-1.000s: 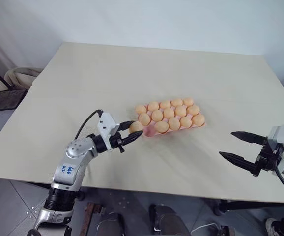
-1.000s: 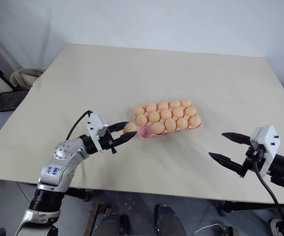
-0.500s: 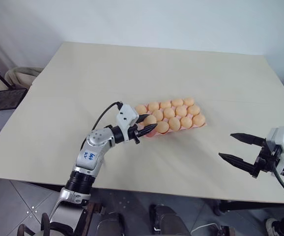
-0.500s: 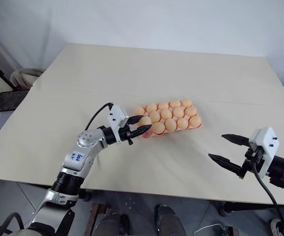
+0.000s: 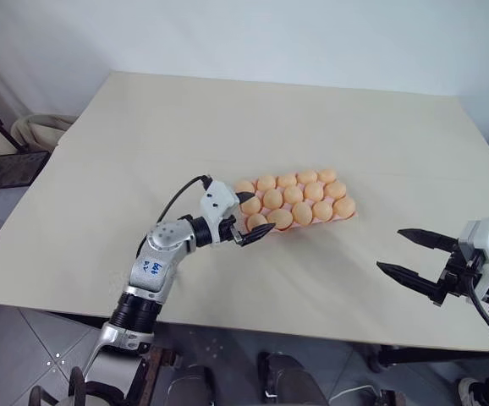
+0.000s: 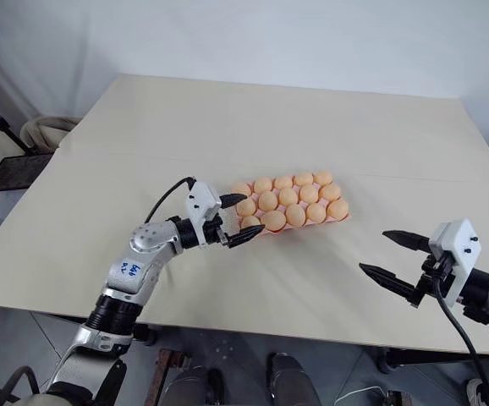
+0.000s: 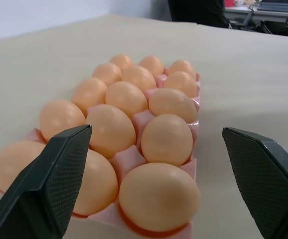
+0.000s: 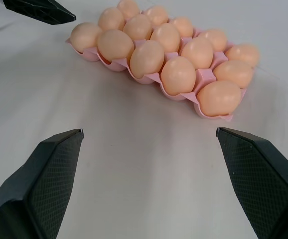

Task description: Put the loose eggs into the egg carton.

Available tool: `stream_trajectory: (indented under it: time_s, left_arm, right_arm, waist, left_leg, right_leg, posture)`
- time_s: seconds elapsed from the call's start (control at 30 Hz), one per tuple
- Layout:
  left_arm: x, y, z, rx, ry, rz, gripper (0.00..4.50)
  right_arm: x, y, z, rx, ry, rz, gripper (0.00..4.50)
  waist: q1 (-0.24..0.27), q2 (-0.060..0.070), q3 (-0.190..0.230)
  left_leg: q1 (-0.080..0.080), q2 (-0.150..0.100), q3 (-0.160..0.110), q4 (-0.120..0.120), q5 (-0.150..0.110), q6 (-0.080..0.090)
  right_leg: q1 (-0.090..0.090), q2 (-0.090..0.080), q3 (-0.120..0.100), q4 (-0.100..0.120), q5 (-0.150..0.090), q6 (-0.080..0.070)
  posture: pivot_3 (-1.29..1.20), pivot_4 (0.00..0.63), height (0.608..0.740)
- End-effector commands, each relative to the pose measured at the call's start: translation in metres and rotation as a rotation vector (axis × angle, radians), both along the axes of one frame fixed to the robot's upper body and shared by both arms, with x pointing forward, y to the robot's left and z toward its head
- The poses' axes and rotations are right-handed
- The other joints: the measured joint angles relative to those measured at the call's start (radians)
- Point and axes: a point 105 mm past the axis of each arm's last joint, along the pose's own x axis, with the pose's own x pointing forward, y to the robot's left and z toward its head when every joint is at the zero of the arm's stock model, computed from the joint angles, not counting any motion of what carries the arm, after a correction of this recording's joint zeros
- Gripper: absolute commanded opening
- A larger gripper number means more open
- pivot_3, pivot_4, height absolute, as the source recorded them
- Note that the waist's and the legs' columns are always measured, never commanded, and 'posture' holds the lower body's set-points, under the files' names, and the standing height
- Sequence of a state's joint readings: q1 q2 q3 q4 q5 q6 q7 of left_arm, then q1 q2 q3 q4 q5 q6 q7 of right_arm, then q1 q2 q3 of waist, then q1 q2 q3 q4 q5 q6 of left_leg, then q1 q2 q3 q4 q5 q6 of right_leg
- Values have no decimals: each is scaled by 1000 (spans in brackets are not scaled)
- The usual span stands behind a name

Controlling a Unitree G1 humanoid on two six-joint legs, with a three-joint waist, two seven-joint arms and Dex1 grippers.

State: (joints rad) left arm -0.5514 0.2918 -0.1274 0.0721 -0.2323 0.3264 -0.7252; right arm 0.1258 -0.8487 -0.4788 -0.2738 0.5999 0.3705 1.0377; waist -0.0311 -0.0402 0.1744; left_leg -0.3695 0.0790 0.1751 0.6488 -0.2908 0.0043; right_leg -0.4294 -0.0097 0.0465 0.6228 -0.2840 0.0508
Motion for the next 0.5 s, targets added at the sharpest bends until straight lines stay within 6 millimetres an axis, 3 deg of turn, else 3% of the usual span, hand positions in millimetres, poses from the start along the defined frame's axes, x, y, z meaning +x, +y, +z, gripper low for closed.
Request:
stream_trajectory:
  time_s: [0.03, 0.13, 0.3, 0.5]
  left_arm:
    - [-12, 5, 34, -116, -7, -88, 4464]
    - [-24, 19, 44, -106, -54, -132, 4464]
    - [-29, 64, 40, 47, -5, -93, 4464]
    - [-35, 132, 31, 193, 75, -14, 4464]
  right_arm:
    - [1, 2, 8, -4, -41, 12, 4500]
    - [3, 3, 8, -3, -43, 13, 4500]
    - [6, 3, 7, -3, -44, 18, 4500]
    - [9, 6, 6, -2, -44, 32, 4500]
  waist:
    - [-1, 0, 0]
    - [-2, 0, 0]
    - [-4, 0, 0]
    - [-6, 1, 0]
  left_leg:
    - [0, 0, 0, 0, 0, 0]
    - [0, 0, 0, 0, 0, -1]
    - [1, 1, 0, 0, 1, -3]
    - [1, 1, 0, 0, 1, -3]
  right_leg:
    - [0, 0, 0, 0, 0, 0]
    - [0, 0, 0, 1, 0, 0]
    - [-1, 0, -1, 3, -1, -1]
    - [-1, -1, -2, 3, -2, -3]
  posture:
    - [0, 150, 740]
    - [0, 150, 740]
    - [0, 150, 740]
    - [0, 150, 740]
